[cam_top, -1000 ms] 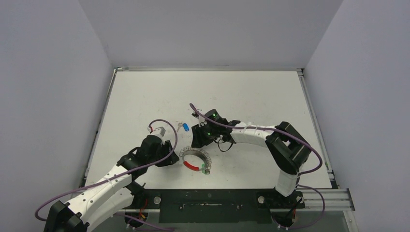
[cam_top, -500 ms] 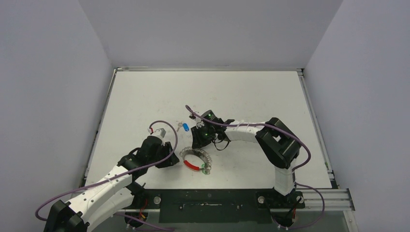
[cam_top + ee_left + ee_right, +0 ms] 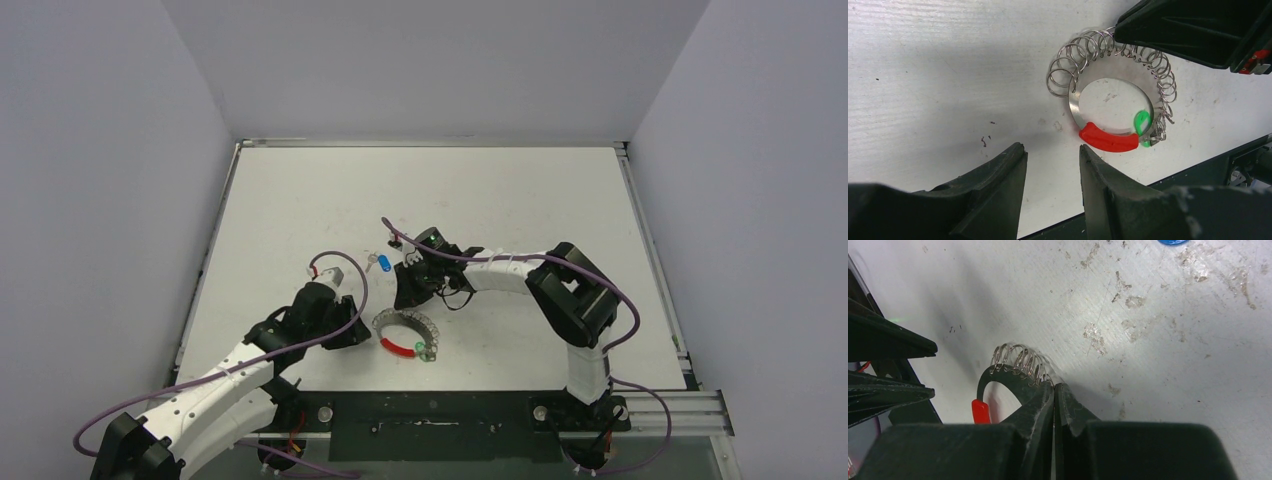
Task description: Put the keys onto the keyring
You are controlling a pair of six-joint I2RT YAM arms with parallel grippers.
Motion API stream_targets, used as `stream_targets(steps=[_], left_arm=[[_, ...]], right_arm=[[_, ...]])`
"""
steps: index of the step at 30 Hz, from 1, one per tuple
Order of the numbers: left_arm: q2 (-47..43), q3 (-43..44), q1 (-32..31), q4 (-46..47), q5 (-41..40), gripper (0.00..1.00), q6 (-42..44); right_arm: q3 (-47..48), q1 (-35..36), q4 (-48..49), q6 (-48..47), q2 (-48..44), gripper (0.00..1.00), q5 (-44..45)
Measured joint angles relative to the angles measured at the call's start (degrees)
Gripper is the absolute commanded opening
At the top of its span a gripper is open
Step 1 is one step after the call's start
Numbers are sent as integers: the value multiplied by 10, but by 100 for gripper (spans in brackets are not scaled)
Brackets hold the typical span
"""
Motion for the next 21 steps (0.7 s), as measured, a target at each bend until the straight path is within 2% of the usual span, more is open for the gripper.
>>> stream_targets(steps=[7,21], left_arm=[[-5,0,0,2,0,40,14],[-18,47,0,51,31,39,127]], right_arm=[[-2,0,-16,-21,-18,0,-10],[-39,24,-98,-144,-223,0,-9]])
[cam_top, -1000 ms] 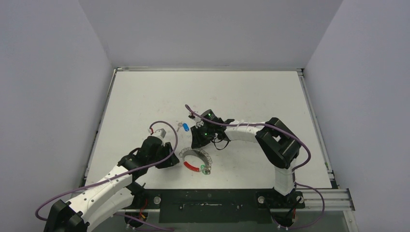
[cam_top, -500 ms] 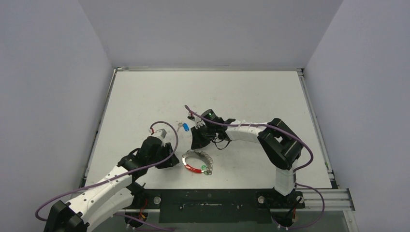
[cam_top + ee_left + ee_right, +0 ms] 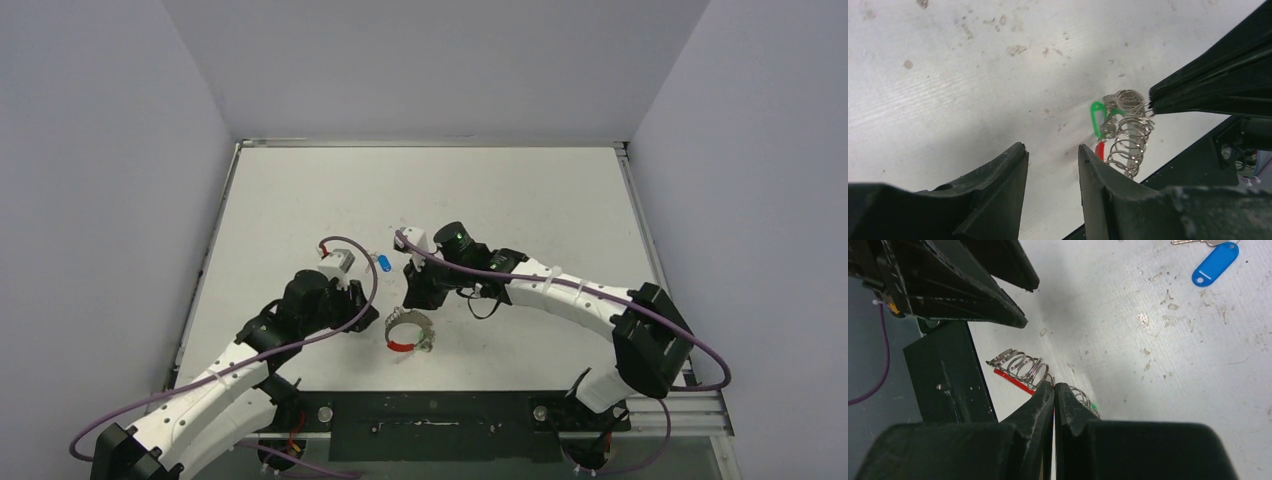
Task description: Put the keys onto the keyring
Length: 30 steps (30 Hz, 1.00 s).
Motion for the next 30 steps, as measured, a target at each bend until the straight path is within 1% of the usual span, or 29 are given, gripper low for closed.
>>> stream_targets(steps=[6,11,12,13,14,16,18,20,21,23,27,30], left_arm=[[-16,2,0,77,54,39,41],[-37,-18,0,138,85,39,44],[-41,-22,0,141,87,39,43],[-45,-25,0,143,89,39,42],[-49,-28,0,143,89,40,40],[-61,-34,0,142,88,40,35],[-72,-39,0,137,82,41,23],[-82,-43,0,127,73,42,8],[-85,-47,0,122,69,42,-2],[-89,-57,0,113,63,43,-22],[-80,-86,0,101,59,43,-79],[-54,-114,0,108,67,41,-121]], right_arm=[[-41,2,-8,-28,-45,0,-4],[-57,2,-6,-10,-42,0,5],[-57,3,-1,0,-34,2,14],[-57,3,1,9,-28,11,21],[-57,3,4,21,-18,24,30],[-57,3,9,43,-1,44,49],[-57,2,13,62,7,59,73],[-60,1,22,71,4,71,94],[-63,-1,30,76,1,75,102],[-73,-7,39,81,-10,78,114],[-110,-40,43,94,-49,78,124],[-143,-75,44,106,-73,75,121]])
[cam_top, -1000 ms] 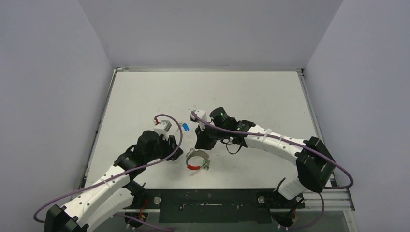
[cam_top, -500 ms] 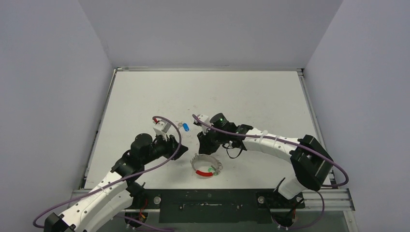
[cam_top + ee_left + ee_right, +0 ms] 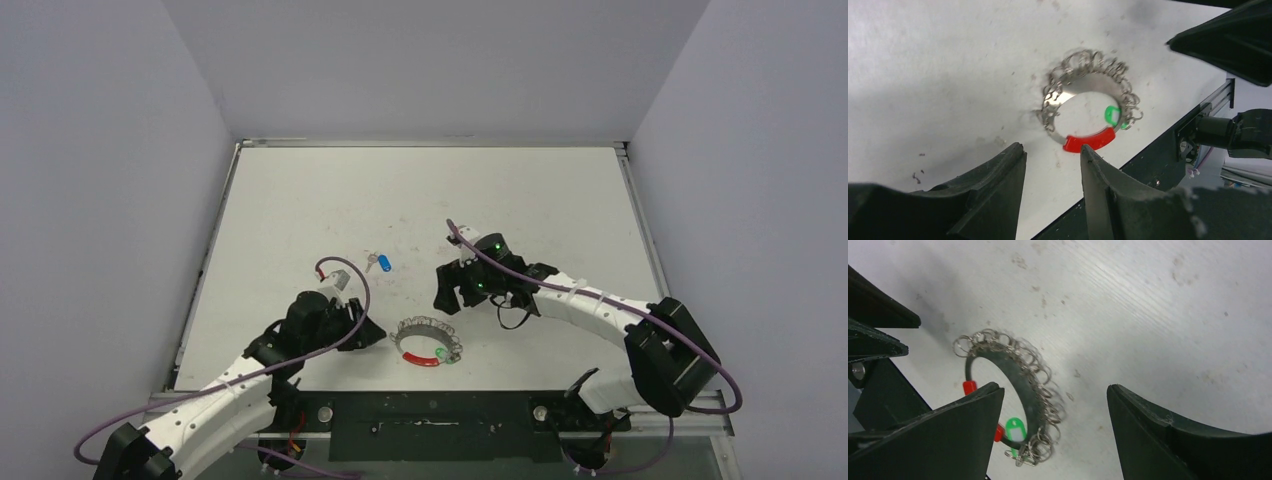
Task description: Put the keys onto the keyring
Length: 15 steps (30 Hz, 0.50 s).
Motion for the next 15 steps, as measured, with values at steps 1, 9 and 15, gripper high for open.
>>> stream_targets(steps=[1,9,15], left_arm=[[13,-9,0,7,4,41,-12],[127,-59,-42,119,17,39,-87],[201,-34,-89,166,-4,39,-93]], right_arm=[[-14,-12,1,6,-7,74,-4],[-140,-36,11,73,-37,62,-45],[-180,-31,50,116,-61,60,-73]])
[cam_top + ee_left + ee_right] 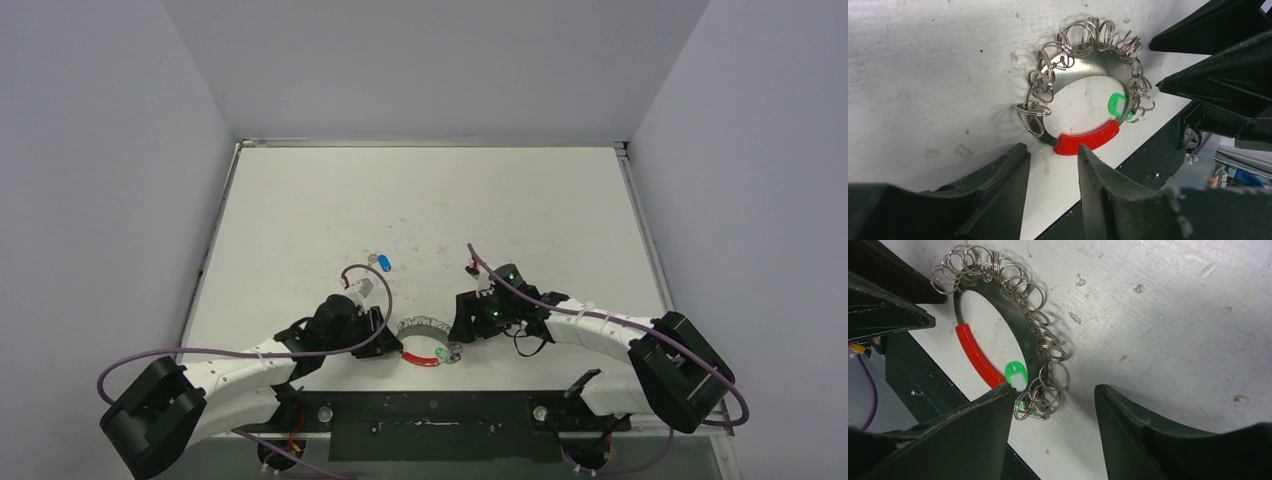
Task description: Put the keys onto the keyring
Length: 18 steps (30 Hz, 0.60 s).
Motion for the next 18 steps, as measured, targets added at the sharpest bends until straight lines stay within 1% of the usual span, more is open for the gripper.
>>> stream_targets(steps=[3,5,7,10,11,14,15,17,18], left_arm=[[23,17,-8,-3,-10,38,3],[27,20,-10,-3,-16,36,5],[28,20,-10,-3,-20,33,5],[28,20,-10,-5,-31,28,5],[28,20,-10,-7,-35,27,5],[28,20,-10,-10,-45,23,5],[28,21,-10,-11,-48,23,5],[28,22,-9,-15,-51,22,6],[28,24,-8,-19,-52,22,7]], right_arm=[[0,4,-1,5,-3,58,0],[2,8,-2,6,-3,54,1],[3,12,-3,8,-3,48,3],[5,25,2,11,9,36,3],[5,30,4,13,16,35,3],[5,44,12,24,29,35,1],[5,47,15,26,30,38,1],[5,52,19,30,30,48,2],[5,54,19,33,30,50,4]])
